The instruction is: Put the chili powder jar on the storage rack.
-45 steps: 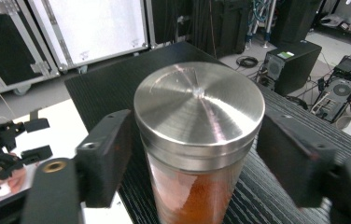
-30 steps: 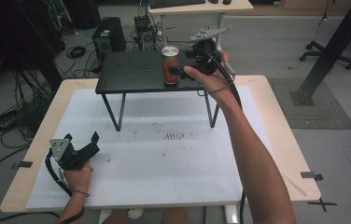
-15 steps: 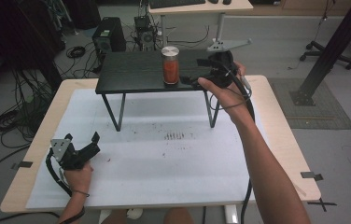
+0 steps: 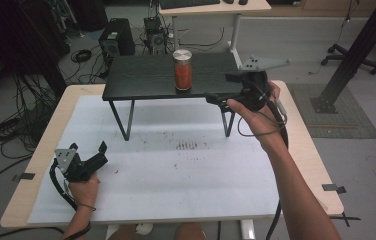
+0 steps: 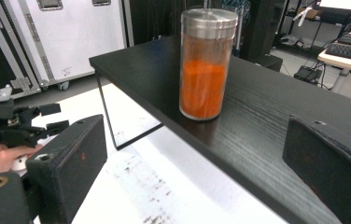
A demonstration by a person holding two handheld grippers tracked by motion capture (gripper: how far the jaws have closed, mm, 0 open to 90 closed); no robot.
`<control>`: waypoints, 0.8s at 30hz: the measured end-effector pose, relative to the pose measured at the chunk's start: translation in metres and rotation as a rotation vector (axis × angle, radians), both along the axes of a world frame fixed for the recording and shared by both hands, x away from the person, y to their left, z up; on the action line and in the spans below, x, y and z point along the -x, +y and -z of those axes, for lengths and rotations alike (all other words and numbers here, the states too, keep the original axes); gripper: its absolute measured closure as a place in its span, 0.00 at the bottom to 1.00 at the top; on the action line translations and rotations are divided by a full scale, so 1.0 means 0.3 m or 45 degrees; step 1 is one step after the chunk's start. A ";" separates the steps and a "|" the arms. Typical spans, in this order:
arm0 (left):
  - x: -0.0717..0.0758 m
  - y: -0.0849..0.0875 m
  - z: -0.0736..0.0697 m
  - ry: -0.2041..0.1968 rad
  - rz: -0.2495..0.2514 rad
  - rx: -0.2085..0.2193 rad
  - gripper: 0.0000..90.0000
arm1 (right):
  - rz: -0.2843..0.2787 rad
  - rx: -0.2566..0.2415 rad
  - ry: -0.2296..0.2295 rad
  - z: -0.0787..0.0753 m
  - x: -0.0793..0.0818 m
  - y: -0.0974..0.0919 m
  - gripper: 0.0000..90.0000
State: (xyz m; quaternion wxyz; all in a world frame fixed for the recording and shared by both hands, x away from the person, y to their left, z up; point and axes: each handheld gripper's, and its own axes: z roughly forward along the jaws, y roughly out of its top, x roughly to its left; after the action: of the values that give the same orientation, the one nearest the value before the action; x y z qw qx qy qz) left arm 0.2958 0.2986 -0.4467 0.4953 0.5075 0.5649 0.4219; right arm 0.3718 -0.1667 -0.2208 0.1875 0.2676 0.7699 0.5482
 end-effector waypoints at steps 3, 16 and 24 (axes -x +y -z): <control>0.000 0.000 0.000 -0.002 0.000 0.003 0.00 | 0.004 -0.003 -0.008 0.011 0.035 -0.013 0.06; 0.000 -0.001 0.000 0.000 0.002 -0.003 0.00 | 0.029 -0.005 -0.024 0.083 0.155 -0.066 0.04; 0.000 -0.003 0.000 -0.001 0.004 -0.013 0.00 | 0.032 0.012 -0.013 0.143 0.194 -0.086 0.04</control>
State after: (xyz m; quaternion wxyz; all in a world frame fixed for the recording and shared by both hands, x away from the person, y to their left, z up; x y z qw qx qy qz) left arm 0.2959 0.2976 -0.4467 0.4935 0.5108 0.5617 0.4243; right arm 0.3135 -0.1927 -0.2636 0.1995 0.2737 0.7680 0.5436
